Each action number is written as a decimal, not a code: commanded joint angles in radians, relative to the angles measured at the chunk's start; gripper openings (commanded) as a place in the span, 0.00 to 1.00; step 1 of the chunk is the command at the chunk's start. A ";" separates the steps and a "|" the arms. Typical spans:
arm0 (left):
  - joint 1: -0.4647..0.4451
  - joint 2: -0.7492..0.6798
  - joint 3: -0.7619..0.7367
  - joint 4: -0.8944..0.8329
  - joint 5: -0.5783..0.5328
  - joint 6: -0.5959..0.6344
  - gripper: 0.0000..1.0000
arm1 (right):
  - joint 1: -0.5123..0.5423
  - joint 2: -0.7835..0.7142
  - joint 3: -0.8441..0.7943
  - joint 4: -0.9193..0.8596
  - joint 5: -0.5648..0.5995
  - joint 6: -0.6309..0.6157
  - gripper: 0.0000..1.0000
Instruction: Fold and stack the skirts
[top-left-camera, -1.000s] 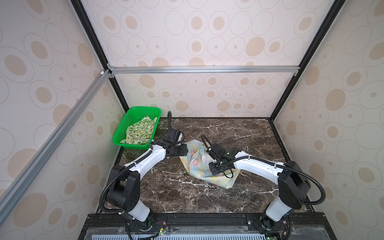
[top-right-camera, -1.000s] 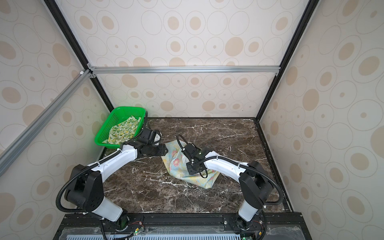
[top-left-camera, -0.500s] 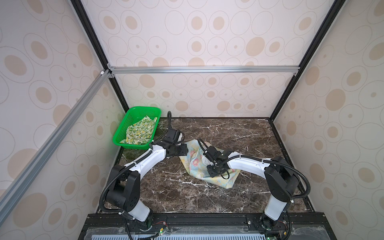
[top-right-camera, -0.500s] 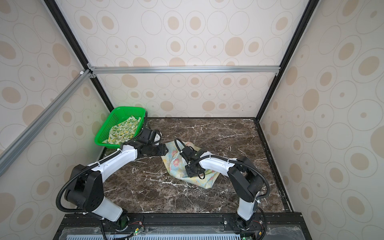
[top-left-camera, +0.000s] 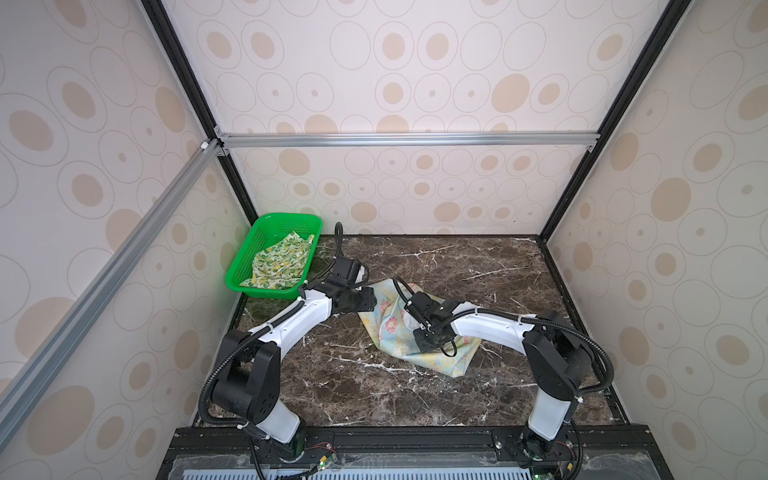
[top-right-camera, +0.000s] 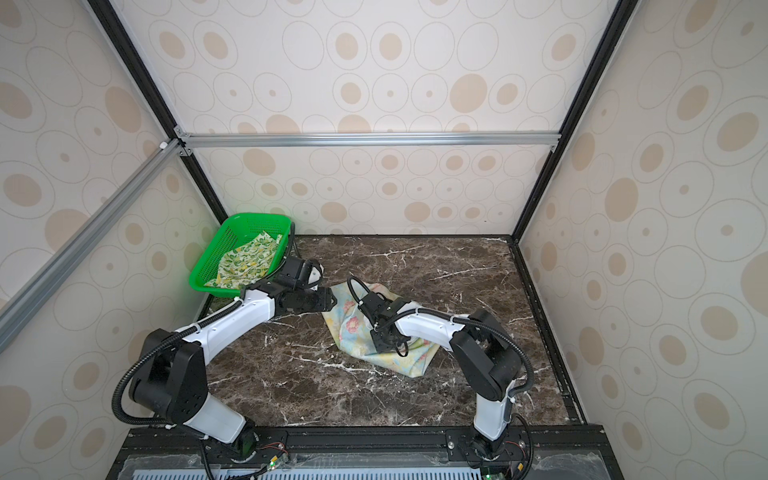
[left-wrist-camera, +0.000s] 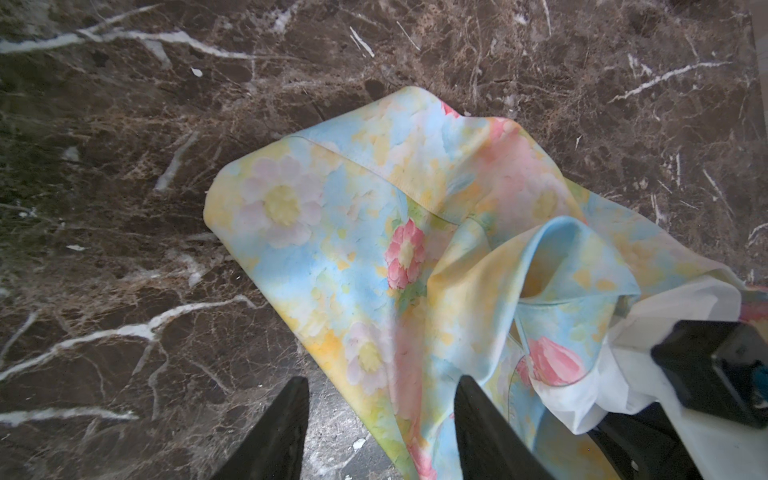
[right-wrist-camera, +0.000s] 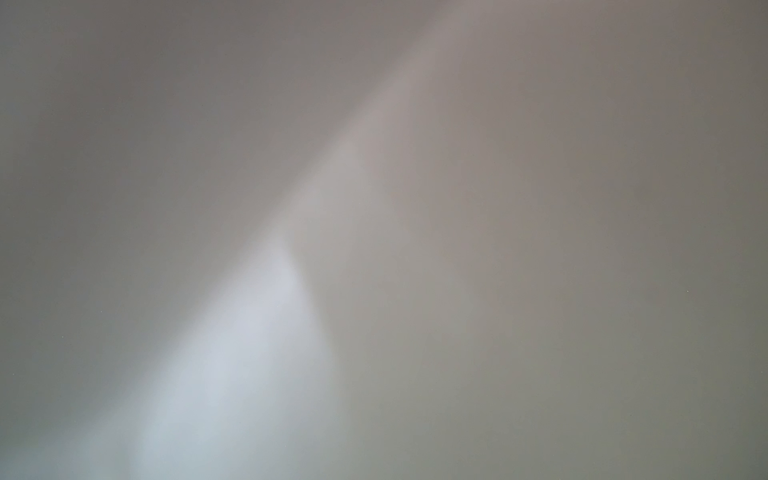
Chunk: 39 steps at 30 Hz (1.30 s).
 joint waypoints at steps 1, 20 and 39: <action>0.005 0.012 0.044 -0.006 -0.003 -0.006 0.56 | 0.004 -0.110 0.068 -0.089 -0.003 -0.011 0.00; -0.007 -0.013 0.074 0.006 0.042 -0.013 0.57 | 0.163 -0.331 0.104 -0.286 -0.240 -0.059 0.00; -0.250 0.144 0.286 -0.116 0.081 0.054 0.62 | -0.096 -0.575 -0.124 -0.363 0.045 0.149 0.54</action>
